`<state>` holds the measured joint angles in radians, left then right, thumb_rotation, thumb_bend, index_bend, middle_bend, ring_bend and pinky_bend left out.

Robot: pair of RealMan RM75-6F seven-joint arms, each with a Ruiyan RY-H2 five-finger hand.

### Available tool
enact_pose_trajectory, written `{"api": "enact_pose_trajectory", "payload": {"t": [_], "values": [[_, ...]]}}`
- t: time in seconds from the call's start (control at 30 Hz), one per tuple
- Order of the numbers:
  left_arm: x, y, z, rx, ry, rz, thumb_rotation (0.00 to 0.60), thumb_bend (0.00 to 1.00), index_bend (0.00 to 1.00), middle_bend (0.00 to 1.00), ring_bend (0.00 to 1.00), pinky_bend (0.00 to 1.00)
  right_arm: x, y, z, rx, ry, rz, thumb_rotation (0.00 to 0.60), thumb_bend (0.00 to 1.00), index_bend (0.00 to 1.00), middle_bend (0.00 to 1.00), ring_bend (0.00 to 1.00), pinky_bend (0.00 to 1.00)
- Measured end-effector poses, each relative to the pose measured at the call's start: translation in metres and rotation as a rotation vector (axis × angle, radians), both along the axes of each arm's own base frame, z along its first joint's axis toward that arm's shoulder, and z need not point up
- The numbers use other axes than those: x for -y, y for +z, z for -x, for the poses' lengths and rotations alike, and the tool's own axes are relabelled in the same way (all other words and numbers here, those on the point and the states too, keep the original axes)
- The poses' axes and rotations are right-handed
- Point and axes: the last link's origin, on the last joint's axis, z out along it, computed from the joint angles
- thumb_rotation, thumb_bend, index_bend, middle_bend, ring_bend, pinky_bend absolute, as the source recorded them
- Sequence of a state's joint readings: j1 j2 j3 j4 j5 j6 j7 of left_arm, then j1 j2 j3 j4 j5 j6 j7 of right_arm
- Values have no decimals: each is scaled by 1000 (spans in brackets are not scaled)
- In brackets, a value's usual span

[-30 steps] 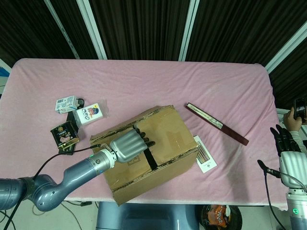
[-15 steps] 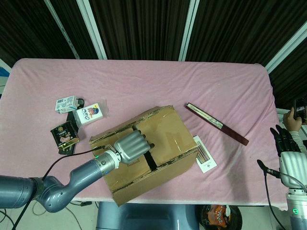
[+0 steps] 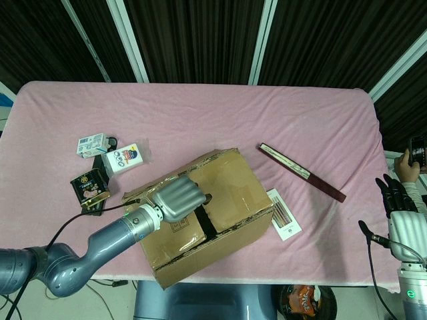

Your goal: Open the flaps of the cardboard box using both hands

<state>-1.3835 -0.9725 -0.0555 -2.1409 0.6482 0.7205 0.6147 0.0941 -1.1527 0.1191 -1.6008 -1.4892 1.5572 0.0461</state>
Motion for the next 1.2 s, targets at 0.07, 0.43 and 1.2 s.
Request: {"api": "enact_pose_trajectory", "payload": {"t": [0.07,0.43,1.2], "values": [[-1,8,-1,15,18,-1,600,941,349,581,439,471,0,0,0,-1,-1,-1,600,308,0,0,0,210],[1,36,-6,48,43,5,600,941,346,580,439,472,-1,-1,1,-1,-7,-2,600,312,0,0,0,210],[30,85,-15,77,133,101,600,937,346,577,439,484,-3,-4,2,6,-14,-5,600,320,0,0,0,210]]}}
